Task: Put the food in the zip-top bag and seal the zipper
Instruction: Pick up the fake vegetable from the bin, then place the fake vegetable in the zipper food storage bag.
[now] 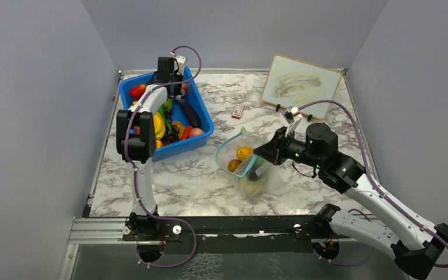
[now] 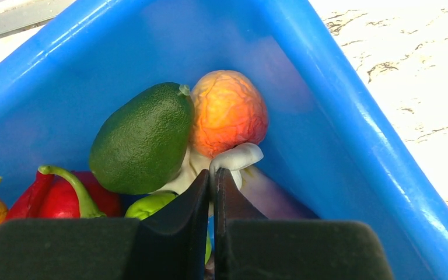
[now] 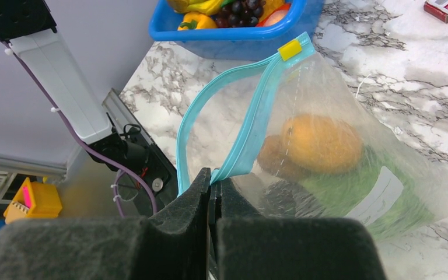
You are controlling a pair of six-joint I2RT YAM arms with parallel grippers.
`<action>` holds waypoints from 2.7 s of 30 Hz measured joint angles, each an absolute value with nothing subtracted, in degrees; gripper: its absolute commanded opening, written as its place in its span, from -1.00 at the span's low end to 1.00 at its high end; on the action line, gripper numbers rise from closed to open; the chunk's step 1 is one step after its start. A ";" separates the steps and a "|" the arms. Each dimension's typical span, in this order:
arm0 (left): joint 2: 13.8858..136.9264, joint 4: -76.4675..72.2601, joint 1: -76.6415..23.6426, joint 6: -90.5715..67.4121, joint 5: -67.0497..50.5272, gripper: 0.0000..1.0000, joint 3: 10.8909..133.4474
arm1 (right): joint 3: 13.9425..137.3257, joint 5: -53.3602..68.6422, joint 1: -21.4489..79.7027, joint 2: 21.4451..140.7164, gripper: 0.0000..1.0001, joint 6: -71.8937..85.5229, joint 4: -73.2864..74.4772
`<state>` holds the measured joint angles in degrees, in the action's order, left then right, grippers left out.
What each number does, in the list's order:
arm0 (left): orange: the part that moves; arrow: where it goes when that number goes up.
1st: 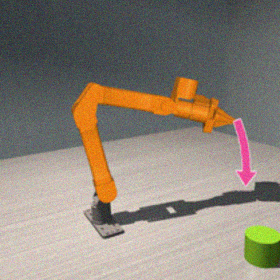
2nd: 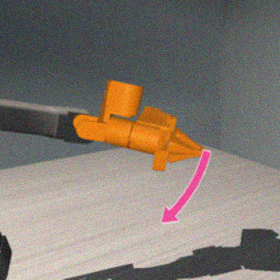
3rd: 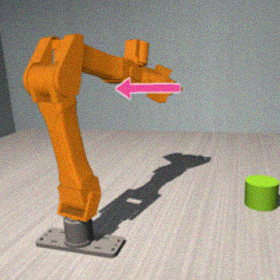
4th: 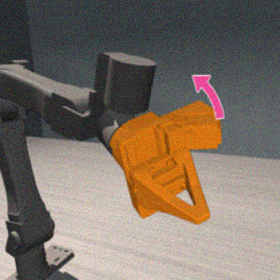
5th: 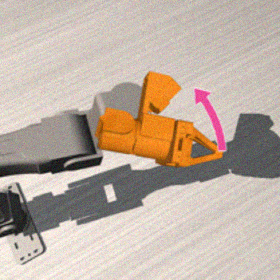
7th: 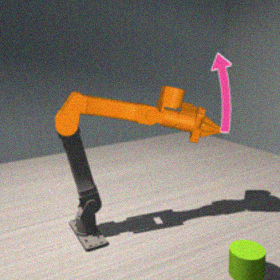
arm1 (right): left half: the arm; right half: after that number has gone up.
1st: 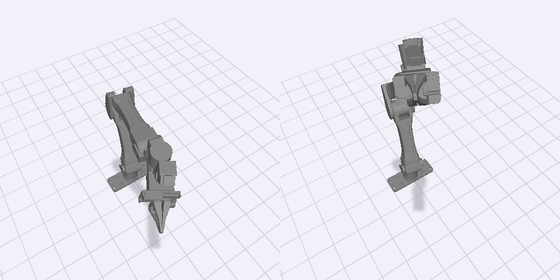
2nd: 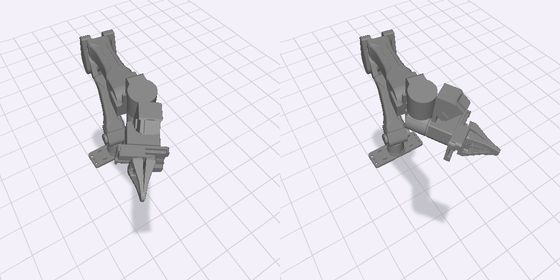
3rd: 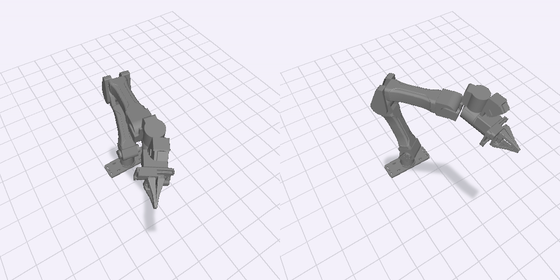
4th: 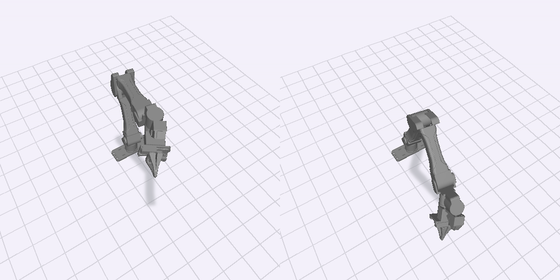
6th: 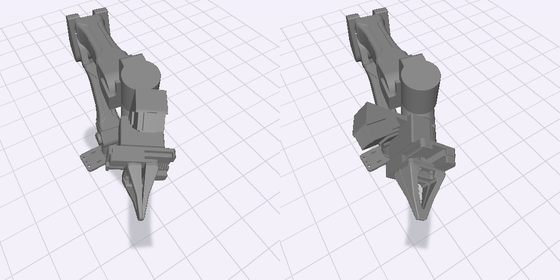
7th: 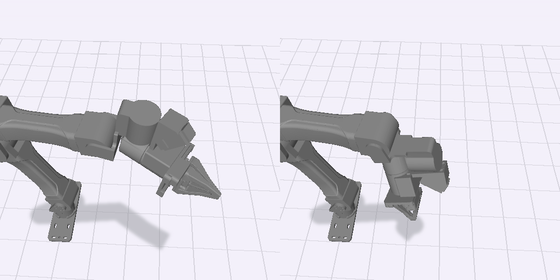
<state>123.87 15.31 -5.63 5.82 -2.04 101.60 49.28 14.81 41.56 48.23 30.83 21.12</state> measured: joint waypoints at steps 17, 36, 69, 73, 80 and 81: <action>114.08 18.55 -5.58 -1.34 2.90 -1.00 96.64 | 47.37 13.52 41.56 46.92 -0.99 31.27 19.70; 97.76 22.17 -6.50 -7.84 7.40 -1.00 88.60 | 56.10 3.60 41.56 55.88 -0.98 27.99 24.86; 72.29 21.54 -14.52 -20.47 -32.12 -1.00 74.48 | 53.36 2.68 41.56 54.41 -0.98 26.04 23.55; 72.29 21.45 -17.30 -20.91 -36.21 -1.00 74.43 | 52.93 3.05 41.56 54.04 -0.99 26.68 22.61; 72.27 20.99 -20.12 -22.44 -40.45 -1.00 71.77 | 52.58 3.92 41.56 54.04 -0.99 26.87 21.76; 72.27 20.84 -20.36 -22.90 -40.99 -1.00 71.20 | 52.25 3.99 41.56 53.98 -0.98 26.96 21.23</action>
